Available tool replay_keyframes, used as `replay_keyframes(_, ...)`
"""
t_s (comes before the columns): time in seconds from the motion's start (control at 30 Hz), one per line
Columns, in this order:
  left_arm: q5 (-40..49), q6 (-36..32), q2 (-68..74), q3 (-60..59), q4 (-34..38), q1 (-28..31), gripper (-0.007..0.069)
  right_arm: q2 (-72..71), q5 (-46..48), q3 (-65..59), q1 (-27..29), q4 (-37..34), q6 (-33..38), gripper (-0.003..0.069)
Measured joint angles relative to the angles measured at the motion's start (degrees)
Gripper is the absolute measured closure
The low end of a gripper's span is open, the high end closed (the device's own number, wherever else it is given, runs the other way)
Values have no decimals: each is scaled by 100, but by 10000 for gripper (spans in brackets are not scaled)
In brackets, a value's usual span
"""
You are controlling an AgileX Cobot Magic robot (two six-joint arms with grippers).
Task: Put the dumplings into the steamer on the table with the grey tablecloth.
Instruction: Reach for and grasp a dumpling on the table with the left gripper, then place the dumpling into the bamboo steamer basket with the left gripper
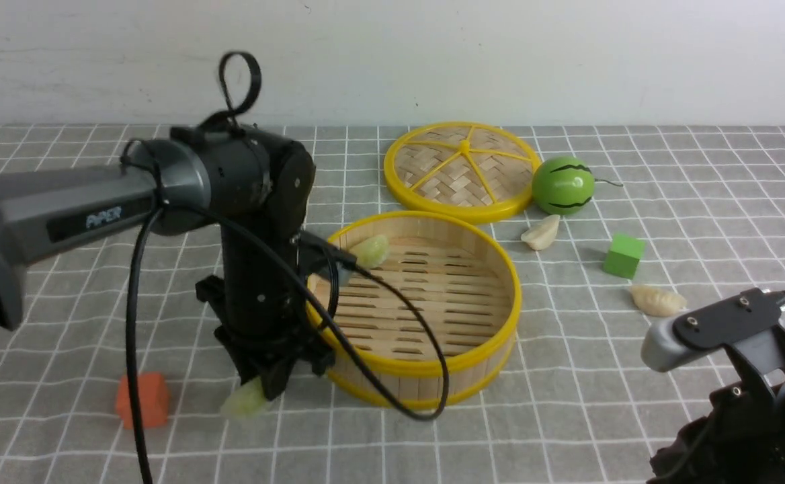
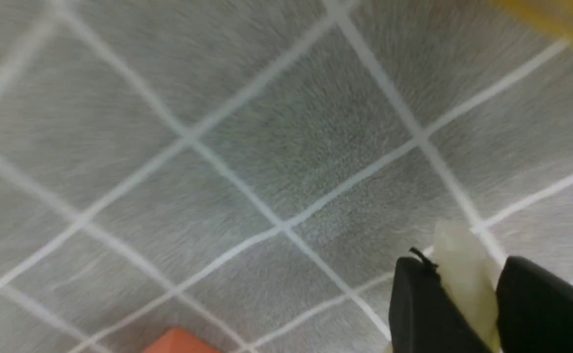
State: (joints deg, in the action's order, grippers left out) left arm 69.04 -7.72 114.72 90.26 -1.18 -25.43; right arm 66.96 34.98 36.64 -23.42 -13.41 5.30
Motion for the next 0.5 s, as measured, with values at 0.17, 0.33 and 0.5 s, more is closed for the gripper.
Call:
replay_keyframes(0.17,-2,139,-703,633,706,0,442,0,-99,0,0,13,1,617)
replay_keyframes(0.33,-848,143,-722,802,1542,-5,442,51,-174,0,0,13,1,617)
replay_keyframes(0.5,-1323,136,-100,802,1592,0,442,156,-174,0,0,13,1,617)
